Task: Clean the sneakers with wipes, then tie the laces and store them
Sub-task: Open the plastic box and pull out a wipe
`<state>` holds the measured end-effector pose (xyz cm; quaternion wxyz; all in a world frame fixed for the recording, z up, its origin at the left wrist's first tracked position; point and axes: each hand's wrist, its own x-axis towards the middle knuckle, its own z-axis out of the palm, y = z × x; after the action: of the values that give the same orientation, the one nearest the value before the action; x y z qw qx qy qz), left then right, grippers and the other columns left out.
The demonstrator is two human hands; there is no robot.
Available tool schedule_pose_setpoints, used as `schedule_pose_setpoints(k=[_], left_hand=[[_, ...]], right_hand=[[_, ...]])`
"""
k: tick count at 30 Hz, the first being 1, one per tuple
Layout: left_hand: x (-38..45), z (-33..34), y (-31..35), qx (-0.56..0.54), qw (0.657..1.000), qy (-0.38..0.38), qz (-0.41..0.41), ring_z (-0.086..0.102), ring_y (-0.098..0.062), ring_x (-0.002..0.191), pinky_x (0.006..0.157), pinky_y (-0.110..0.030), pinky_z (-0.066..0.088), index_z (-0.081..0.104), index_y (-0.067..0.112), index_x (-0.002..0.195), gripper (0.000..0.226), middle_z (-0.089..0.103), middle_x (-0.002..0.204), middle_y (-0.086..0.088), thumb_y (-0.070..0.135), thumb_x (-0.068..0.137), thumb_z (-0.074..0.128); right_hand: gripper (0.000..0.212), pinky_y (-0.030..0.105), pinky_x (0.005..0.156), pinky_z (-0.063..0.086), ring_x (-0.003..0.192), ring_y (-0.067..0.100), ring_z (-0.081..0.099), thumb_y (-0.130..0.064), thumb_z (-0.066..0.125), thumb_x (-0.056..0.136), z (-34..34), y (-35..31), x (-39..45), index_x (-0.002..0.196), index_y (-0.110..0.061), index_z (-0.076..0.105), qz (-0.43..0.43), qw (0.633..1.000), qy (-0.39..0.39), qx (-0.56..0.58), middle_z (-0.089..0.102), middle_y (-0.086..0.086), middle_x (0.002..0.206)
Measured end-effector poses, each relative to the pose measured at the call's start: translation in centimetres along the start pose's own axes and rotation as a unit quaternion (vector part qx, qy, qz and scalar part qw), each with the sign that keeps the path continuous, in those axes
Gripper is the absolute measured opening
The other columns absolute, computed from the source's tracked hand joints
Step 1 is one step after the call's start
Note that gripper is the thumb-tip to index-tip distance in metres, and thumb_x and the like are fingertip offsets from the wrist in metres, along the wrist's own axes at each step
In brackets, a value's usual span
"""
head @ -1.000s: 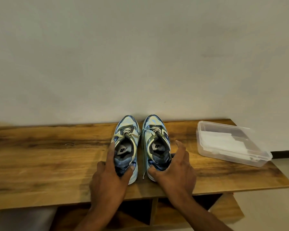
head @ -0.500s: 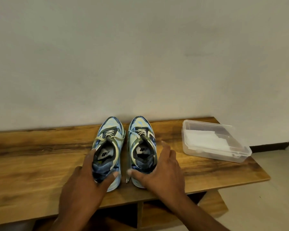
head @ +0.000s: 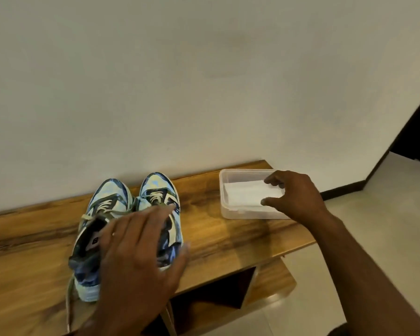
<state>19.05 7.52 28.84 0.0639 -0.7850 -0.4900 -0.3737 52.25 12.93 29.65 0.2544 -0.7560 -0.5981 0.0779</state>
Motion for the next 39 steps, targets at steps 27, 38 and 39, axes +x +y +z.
schedule_pose_setpoints(k=[27, 38, 39], left_hand=[[7.1, 15.0, 7.4, 0.175, 0.942, -0.269, 0.101, 0.061, -0.032, 0.128, 0.104, -0.045, 0.052, 0.037, 0.012, 0.157, 0.065, 0.056, 0.148, -0.012, 0.026, 0.101, 0.066], [6.9, 15.5, 7.7, 0.205, 0.931, -0.280, 0.115, 0.060, -0.036, 0.131, 0.104, -0.051, 0.052, 0.037, 0.009, 0.157, 0.069, 0.055, 0.150, -0.016, 0.029, 0.100, 0.068], [7.0, 15.5, 7.6, 0.203, 0.932, -0.275, 0.118, 0.060, -0.035, 0.130, 0.104, -0.050, 0.052, 0.037, 0.009, 0.157, 0.068, 0.056, 0.149, -0.015, 0.031, 0.100, 0.068]], right_hand=[[0.061, 0.036, 0.100, 0.053, 0.119, 0.022, 0.060, -0.012, 0.083, 0.079, 3.5, 1.8, 1.1, 0.135, -0.024, 0.060, 0.014, 0.989, -0.038, -0.142, 0.062, 0.002, 0.134], [0.066, 0.035, 0.102, 0.053, 0.118, 0.021, 0.060, -0.020, 0.084, 0.080, 3.9, 1.3, 0.2, 0.138, -0.023, 0.053, 0.003, 0.988, -0.018, -0.156, 0.060, 0.003, 0.138], [0.065, 0.035, 0.100, 0.054, 0.117, 0.021, 0.061, -0.020, 0.085, 0.080, 3.8, 1.3, 0.2, 0.137, -0.024, 0.054, -0.001, 0.987, -0.012, -0.159, 0.061, 0.002, 0.136]])
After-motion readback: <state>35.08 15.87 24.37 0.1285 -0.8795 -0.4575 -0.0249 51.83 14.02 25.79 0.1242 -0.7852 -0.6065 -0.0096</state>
